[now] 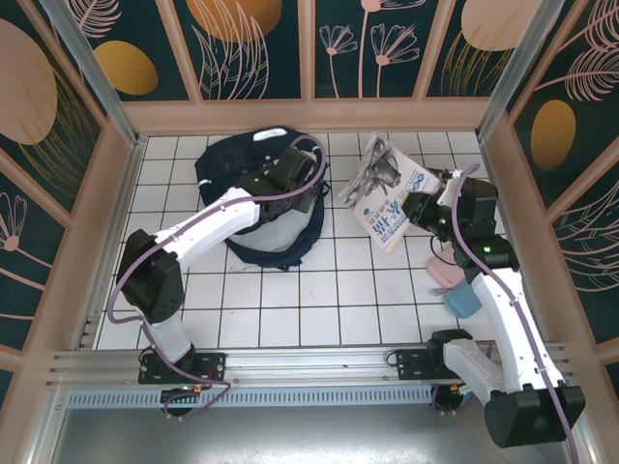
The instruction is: Pack the student bag
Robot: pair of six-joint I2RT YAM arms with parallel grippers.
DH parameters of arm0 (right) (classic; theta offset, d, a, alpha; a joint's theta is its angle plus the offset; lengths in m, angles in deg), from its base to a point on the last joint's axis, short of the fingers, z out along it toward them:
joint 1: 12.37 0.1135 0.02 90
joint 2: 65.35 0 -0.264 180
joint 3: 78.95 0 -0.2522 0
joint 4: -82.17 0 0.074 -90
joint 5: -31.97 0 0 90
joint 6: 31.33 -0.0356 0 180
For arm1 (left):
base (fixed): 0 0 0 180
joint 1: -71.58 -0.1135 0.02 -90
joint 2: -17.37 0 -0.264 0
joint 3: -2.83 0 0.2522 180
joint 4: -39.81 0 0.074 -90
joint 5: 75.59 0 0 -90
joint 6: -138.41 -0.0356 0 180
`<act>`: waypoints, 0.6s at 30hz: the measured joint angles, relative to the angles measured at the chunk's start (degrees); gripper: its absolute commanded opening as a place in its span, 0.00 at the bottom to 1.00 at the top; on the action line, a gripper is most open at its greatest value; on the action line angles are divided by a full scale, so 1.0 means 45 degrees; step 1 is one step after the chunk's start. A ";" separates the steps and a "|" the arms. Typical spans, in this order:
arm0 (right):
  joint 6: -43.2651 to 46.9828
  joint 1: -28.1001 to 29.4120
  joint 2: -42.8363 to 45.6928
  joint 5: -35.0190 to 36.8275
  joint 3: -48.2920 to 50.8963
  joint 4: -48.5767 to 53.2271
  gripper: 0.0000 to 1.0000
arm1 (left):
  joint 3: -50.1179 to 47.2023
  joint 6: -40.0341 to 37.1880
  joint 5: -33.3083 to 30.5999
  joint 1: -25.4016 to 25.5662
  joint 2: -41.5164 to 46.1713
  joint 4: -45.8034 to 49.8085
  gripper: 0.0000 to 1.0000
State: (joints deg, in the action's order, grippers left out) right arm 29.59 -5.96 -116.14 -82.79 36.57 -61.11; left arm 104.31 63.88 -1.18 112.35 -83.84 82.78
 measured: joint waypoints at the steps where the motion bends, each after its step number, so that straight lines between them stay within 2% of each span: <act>1: -0.0063 0.0000 0.0083 -0.0345 0.0000 -0.0005 0.00 | 0.0083 0.0078 -0.0291 0.0000 0.0024 -0.0073 0.00; 9: -0.1671 0.0432 0.0486 -0.2958 0.0937 -0.1676 0.00 | 0.1180 0.0452 -0.2404 -0.0039 0.0015 -0.0797 0.00; 18: -0.3954 0.2045 0.0146 -0.4065 0.3060 -0.4600 0.00 | 0.2773 0.0631 -0.3084 -0.0262 -0.0393 -0.0986 0.00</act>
State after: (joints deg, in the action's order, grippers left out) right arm 11.79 3.25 -115.48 -101.08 50.34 -81.80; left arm 116.79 66.72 -15.06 111.17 -85.61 78.34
